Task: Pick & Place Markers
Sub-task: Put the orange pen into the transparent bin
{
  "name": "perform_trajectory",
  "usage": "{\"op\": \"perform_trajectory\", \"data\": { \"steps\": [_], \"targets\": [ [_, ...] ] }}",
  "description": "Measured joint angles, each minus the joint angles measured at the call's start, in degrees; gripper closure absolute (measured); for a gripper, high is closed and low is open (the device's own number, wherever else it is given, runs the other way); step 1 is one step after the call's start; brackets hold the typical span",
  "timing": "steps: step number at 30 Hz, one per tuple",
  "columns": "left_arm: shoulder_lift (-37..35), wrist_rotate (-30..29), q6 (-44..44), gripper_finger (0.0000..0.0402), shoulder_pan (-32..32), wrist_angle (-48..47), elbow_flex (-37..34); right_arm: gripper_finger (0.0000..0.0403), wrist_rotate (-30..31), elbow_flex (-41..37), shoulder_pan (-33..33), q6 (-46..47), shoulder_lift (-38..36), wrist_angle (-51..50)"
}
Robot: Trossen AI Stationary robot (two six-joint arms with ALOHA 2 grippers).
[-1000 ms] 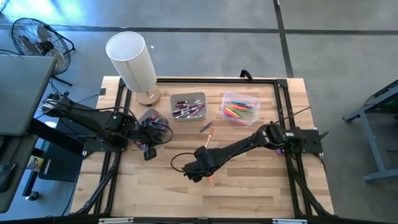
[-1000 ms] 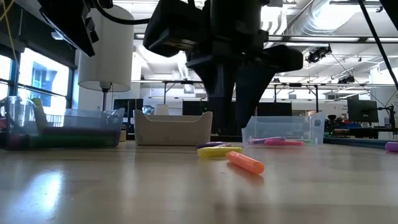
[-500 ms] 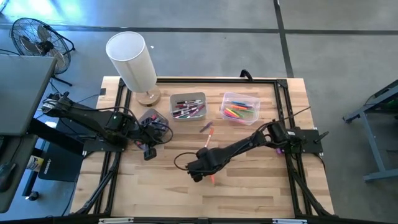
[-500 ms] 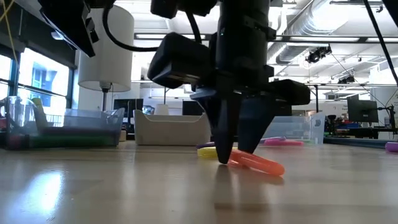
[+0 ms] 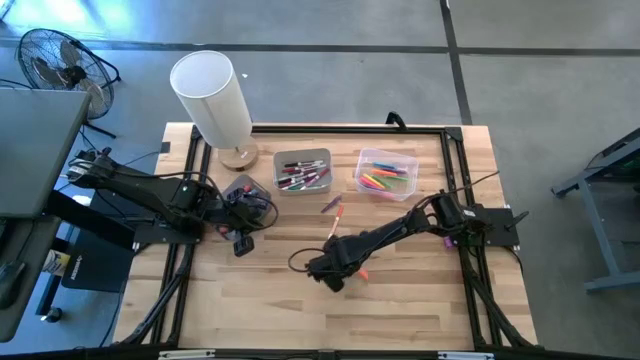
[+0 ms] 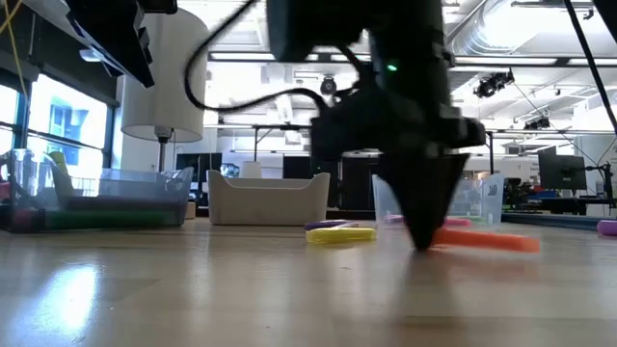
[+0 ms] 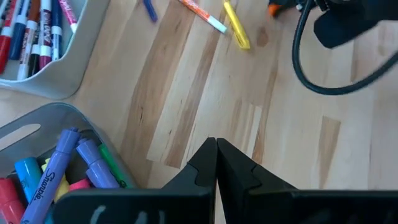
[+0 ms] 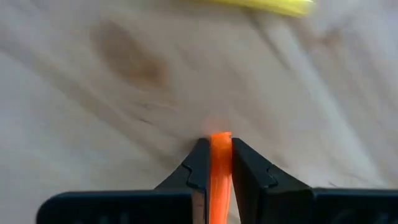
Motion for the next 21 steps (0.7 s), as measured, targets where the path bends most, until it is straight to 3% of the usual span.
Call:
{"op": "perform_trajectory", "data": {
  "steps": [3,7,14,21],
  "targets": [
    [0.00,-1.20,-1.83,0.0401,0.00,0.16,0.00,0.0372,1.85,-2.65,-0.63,-2.82,-1.87,-3.59],
    [0.02,-2.59,-3.01,0.0401,0.00,0.97,0.00,0.0372,2.47,-16.15,-2.42,-2.46,-10.40,0.92],
    [0.02,-7.14,-5.11,0.0401,0.00,2.44,0.00,0.0372,6.79,-44.16,-6.76,0.49,-39.63,19.14],
    [0.20,-16.40,-6.49,0.0401,0.02,11.41,0.01,0.0371,15.02,-57.54,-17.76,-6.87,-70.81,29.42]
  ]
}}
